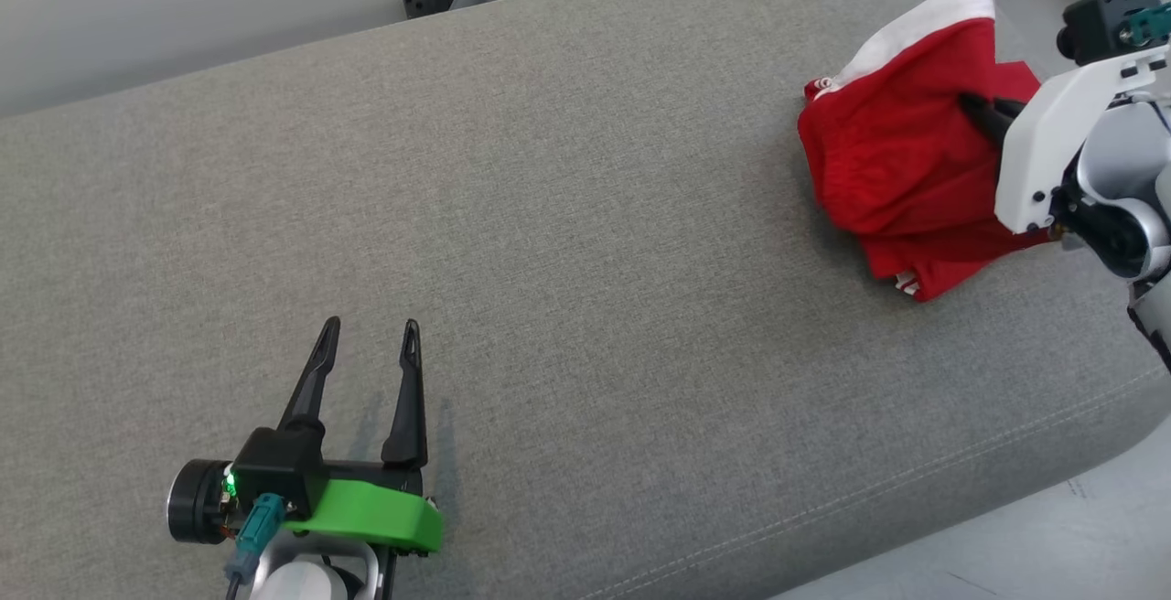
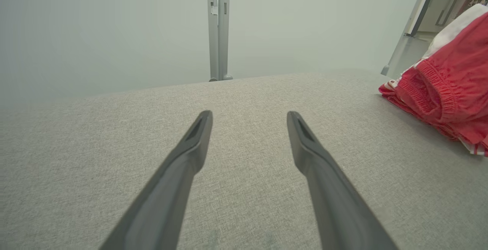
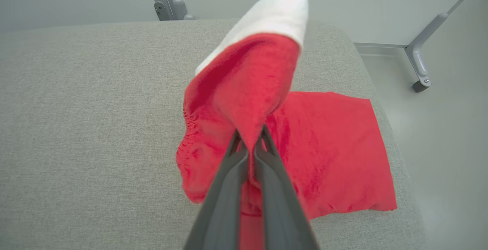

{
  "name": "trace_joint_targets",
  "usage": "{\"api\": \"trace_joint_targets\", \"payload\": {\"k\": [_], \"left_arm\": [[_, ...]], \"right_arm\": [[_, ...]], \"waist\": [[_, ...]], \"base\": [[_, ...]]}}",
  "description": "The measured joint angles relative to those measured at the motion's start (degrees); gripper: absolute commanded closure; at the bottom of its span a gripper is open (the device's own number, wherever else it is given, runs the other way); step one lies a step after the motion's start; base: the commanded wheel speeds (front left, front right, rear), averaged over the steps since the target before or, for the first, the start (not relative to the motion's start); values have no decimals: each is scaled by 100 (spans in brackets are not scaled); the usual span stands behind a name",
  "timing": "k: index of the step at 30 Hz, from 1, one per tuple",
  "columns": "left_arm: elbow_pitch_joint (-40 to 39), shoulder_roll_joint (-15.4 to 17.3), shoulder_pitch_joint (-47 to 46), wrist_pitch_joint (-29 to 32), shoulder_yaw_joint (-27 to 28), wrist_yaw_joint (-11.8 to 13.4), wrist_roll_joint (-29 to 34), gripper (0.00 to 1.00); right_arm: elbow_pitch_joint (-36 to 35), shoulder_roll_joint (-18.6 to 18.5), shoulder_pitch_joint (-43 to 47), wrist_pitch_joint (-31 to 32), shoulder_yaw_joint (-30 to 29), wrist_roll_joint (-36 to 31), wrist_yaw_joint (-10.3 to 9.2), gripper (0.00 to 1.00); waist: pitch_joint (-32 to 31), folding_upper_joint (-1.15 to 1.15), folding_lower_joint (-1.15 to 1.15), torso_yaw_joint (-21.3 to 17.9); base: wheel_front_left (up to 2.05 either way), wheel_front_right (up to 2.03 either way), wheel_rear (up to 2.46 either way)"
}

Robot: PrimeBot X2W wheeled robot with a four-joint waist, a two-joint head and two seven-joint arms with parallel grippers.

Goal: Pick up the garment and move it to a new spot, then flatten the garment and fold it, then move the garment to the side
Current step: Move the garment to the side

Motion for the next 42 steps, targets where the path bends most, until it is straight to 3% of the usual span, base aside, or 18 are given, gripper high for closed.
{"api": "trace_joint_targets", "payload": {"k": [13,35,36,37,38,39,42], "left_arm": [[-90,110,-136,57,-64,5,3,0],[-458,402,-368,363,-198,47,177,0],[-474,414,-371,375,-198,48,178,0],[-488,426,-372,381,-201,53,179,0],[-503,434,-373,402,-207,54,179,0],[-512,443,-373,408,-210,55,180,0],[-535,458,-374,438,-229,76,201,0]], "right_arm": [[643,-197,-4,156,-734,-620,1,100],[2929,-88,-896,-1284,-1515,-3050,3,100],[3000,-71,-917,-1351,-1540,-3170,3,87],[3080,-48,-941,-1404,-1570,-3290,3,58],[3155,-22,-959,-1479,-1617,-3384,3,15],[3220,7,-972,-1543,-1666,-3441,3,0],[3399,55,-1017,-1737,-1829,-3679,3,0]], "waist": [[305,0,0,203],[1114,0,1,833],[1146,0,0,850],[1173,0,0,864],[1198,0,1,876],[1218,0,1,883],[1241,0,1,867]], "base": [[0,0,0],[0,0,0],[0,0,0],[0,0,0],[0,0,0],[0,0,0],[0,0,0]]}}
